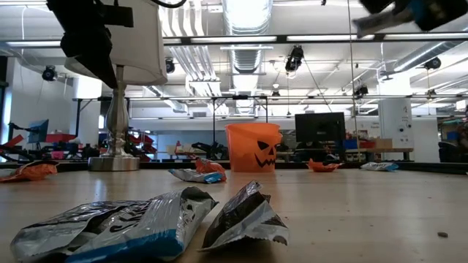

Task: Organize candy in baskets
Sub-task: Put the white chocolate into the purple bucket

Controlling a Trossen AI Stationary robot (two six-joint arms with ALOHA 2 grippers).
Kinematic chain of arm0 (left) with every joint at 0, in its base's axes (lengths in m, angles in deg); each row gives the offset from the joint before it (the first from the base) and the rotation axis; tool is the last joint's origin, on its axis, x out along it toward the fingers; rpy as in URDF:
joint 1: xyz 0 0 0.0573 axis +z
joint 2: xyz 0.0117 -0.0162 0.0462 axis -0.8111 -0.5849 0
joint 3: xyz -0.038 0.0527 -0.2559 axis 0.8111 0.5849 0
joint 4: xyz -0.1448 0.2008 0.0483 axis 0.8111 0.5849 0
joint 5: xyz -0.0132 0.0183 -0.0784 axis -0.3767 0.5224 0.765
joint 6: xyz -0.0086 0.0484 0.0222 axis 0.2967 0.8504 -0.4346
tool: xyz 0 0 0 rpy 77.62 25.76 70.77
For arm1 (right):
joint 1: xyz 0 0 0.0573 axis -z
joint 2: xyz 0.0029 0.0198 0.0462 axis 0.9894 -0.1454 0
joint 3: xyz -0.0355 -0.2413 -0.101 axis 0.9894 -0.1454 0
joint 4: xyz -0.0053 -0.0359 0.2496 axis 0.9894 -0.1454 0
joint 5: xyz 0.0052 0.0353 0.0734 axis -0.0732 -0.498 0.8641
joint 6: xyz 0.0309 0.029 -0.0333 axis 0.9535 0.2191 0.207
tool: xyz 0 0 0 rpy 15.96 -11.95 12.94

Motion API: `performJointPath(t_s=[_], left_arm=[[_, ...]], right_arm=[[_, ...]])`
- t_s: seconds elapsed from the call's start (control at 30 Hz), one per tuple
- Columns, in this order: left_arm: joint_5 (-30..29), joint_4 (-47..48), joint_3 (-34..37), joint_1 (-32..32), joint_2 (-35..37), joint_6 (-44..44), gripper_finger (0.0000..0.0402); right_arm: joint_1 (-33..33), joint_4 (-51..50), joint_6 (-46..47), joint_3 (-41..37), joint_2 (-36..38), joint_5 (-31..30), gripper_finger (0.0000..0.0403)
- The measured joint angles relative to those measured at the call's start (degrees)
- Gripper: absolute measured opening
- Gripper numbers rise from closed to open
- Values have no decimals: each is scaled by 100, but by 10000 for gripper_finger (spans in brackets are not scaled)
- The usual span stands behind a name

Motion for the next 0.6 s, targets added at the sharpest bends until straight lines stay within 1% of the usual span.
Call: performJointPath(t_s=[0.13,0.37,0.5,0.6], left_arm=[[0,-5,0,0,1,-45,142],[0,-16,0,0,0,-524,142],[0,-18,0,0,1,-629,142],[0,-20,0,-1,2,-648,142]], right_arm=[[-958,71,652,50,-23,-5,13],[-2647,105,1891,51,-286,-27,13],[-3418,300,2525,50,-471,-49,13],[-3828,516,2729,49,-664,-50,13]])
